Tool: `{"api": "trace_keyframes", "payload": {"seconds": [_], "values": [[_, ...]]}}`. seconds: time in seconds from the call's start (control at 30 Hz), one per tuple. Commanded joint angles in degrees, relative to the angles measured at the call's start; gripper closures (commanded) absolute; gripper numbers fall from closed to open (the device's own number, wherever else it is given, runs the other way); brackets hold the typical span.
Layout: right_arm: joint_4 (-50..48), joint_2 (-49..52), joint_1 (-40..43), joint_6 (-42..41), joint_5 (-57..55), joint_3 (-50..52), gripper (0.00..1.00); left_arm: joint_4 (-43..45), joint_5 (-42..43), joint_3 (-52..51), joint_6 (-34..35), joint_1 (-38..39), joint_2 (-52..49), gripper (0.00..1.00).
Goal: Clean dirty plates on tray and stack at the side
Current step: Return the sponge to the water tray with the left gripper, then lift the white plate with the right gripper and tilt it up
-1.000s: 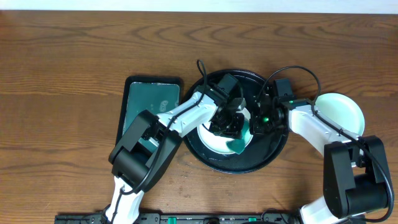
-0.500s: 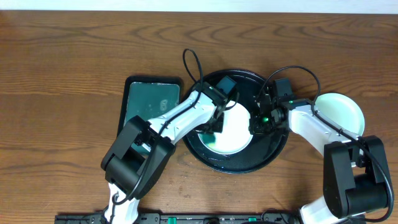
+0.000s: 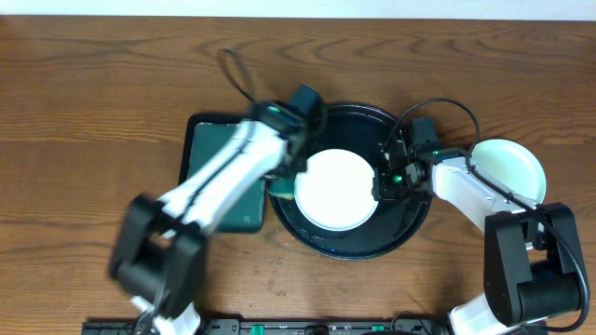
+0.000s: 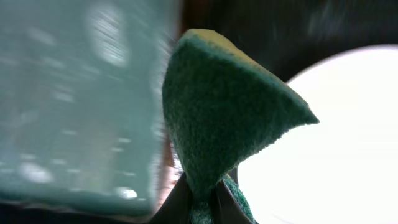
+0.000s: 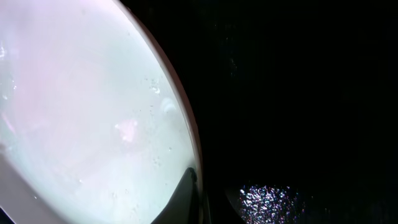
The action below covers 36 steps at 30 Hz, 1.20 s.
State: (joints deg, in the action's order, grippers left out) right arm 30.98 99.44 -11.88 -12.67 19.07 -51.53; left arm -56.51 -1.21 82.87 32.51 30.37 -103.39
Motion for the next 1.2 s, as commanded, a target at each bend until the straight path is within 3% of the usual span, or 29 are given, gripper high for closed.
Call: {"api": "trace_keyframes", "payload": {"seconds": [0.0,0.2,0.47,0.5,0.6,0.63,0.97,1.17], "values": [[0.09,1.66,-0.20,0.72,-5.49,1.29,0.99,-1.31,-4.98,0.09,-1.18,-3.67,5.18,0.93],[0.04,1.66,-0.20,0.72,-5.49,1.29,0.99,-0.72,-10.80,-3.28,-1.99,-13.14,5.27,0.93],[0.04,1.66,-0.22,0.72,-5.49,1.29,0.99,6.73,-3.76,-10.71,-6.01,-19.30,-1.25,0.93],[0.04,1.66,-0.20,0.70,-5.46,1.29,0.99,6.67,-3.65,-10.71,-6.19,-19.54,-1.49,0.90],[0.02,1.66,-0.20,0.70,-5.46,1.27,0.99,5.81,-2.12,-10.62,-7.02,-19.87,-0.63,0.40],[0.00,1.64,-0.20,0.70,-5.46,1.16,0.99,5.25,-1.16,-10.58,-7.08,-19.96,0.26,0.34],[1.57,-5.40,-0.22,-3.56,-4.46,-1.97,0.99,0.02,0.42,-10.21,-7.04,-20.06,19.12,0.26],[-4.31,-12.48,-0.22,-6.51,5.46,-2.43,0.99,-0.24,0.39,-10.21,-7.02,-20.06,30.60,0.20]]}}
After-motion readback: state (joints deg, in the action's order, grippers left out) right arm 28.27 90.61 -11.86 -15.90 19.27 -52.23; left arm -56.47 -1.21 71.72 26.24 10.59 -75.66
